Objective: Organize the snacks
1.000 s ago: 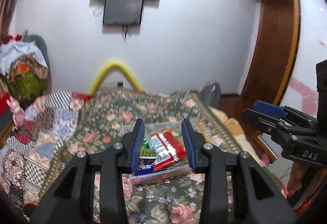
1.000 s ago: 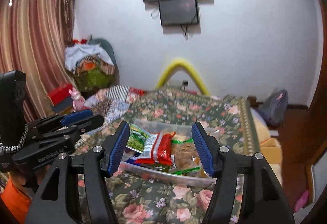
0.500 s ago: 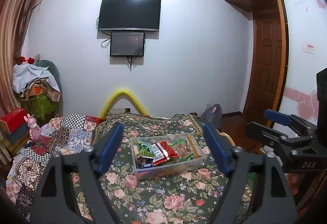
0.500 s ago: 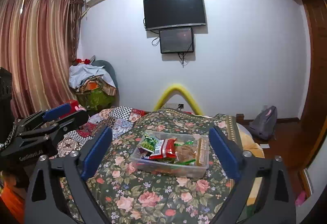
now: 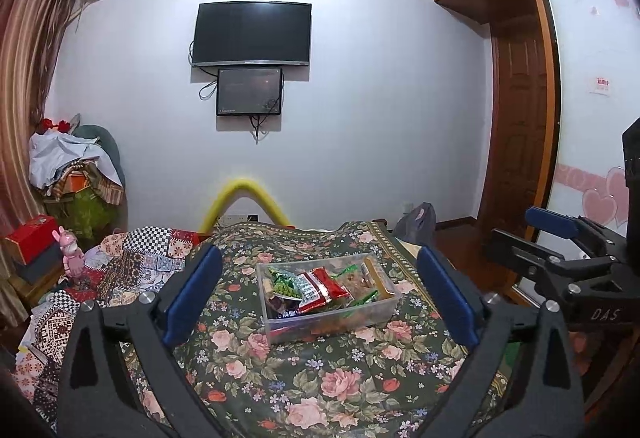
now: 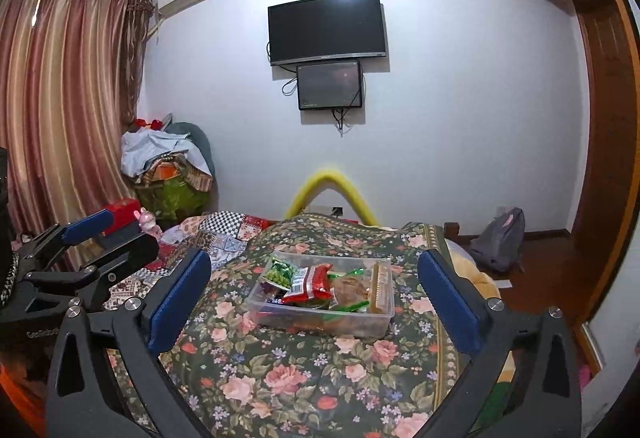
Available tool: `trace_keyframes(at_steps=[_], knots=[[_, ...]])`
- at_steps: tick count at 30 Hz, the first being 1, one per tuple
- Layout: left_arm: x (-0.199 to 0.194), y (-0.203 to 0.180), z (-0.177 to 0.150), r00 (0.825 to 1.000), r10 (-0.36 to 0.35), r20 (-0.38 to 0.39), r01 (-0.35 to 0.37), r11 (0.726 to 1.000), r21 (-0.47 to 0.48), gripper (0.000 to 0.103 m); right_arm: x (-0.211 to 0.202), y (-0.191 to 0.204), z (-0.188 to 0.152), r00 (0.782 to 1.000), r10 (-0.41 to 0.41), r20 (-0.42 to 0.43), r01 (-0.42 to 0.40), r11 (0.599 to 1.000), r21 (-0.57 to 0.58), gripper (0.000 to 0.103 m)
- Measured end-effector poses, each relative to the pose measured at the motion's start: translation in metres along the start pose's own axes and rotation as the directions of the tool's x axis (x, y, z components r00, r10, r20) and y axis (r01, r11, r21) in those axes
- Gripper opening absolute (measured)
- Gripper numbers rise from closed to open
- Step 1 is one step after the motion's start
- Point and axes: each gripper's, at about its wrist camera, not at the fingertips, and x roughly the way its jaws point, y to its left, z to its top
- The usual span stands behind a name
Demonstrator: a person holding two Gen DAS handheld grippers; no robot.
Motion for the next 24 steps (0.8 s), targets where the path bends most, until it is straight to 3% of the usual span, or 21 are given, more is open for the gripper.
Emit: trace_keyframes(at_steps=[24], knots=[[0.0012,-0.0031,-0.0053,1.000,0.003,-0.015,-0.003,1.000,0.001,0.100,-0.0041,-0.0042,-0.0026,1.000,-0.001,-0.004,0.001,1.000,0.017,0.103]])
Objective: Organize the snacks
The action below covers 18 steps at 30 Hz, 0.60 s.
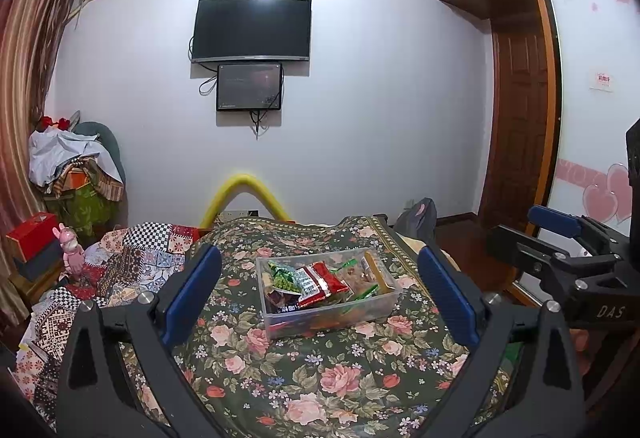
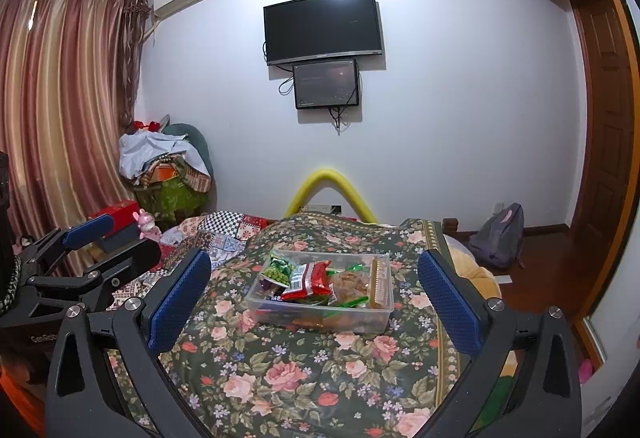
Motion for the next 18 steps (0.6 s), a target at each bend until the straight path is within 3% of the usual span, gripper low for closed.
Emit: trace_keyframes(at_steps=[18], knots=[[0.0045,0.0018,-0.0051,1.000,-0.016,-0.024,0.015,1.000,-0.013,0.103,-0.0013,0.0026,0.0001,1.000,-0.013,-0.005,0.013,1.000,-0.014,0.103]])
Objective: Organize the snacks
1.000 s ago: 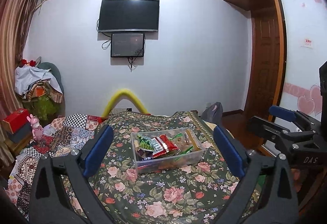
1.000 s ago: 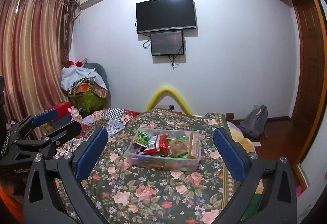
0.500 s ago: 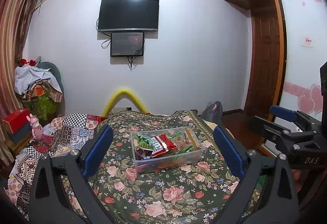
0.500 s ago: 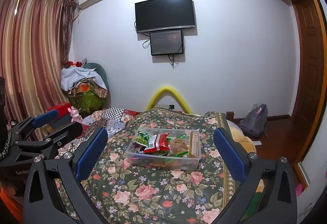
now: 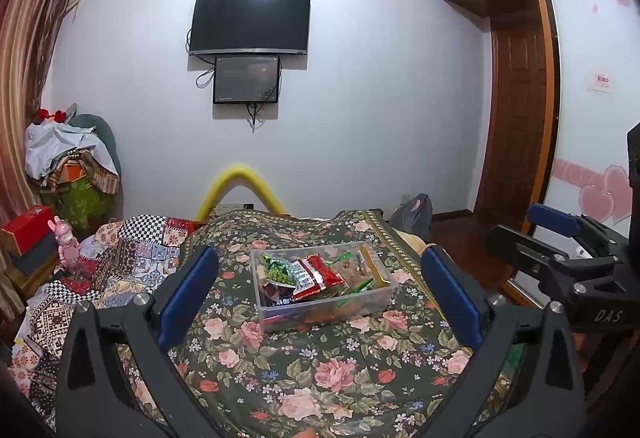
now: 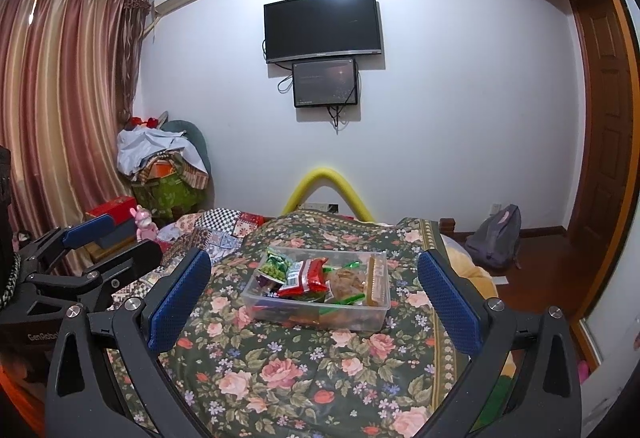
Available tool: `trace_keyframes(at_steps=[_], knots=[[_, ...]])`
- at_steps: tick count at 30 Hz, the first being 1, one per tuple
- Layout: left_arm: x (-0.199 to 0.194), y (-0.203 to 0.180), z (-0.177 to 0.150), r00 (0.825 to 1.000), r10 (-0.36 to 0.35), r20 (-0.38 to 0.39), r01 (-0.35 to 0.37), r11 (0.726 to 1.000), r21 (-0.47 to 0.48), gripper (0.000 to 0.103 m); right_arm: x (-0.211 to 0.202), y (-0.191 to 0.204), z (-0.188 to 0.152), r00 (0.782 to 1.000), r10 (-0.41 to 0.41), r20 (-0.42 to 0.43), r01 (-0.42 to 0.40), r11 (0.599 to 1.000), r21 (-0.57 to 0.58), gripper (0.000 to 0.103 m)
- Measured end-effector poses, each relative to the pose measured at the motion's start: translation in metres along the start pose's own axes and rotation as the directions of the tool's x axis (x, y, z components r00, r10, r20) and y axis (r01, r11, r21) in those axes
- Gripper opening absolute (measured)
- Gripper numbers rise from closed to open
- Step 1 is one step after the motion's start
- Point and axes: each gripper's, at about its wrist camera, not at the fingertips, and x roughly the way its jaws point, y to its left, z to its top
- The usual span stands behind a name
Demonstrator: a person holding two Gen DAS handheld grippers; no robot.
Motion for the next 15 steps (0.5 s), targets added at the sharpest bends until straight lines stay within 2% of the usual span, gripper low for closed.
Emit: trace_keyframes(at_steps=[15], knots=[[0.0050,-0.0022,-0.0052,1.000,0.001,-0.020,-0.001,1.000,0.013,0.103,0.0031,-0.0047,-0.0031,1.000,-0.009,-0.006,0.009,1.000,0.027,0.103]])
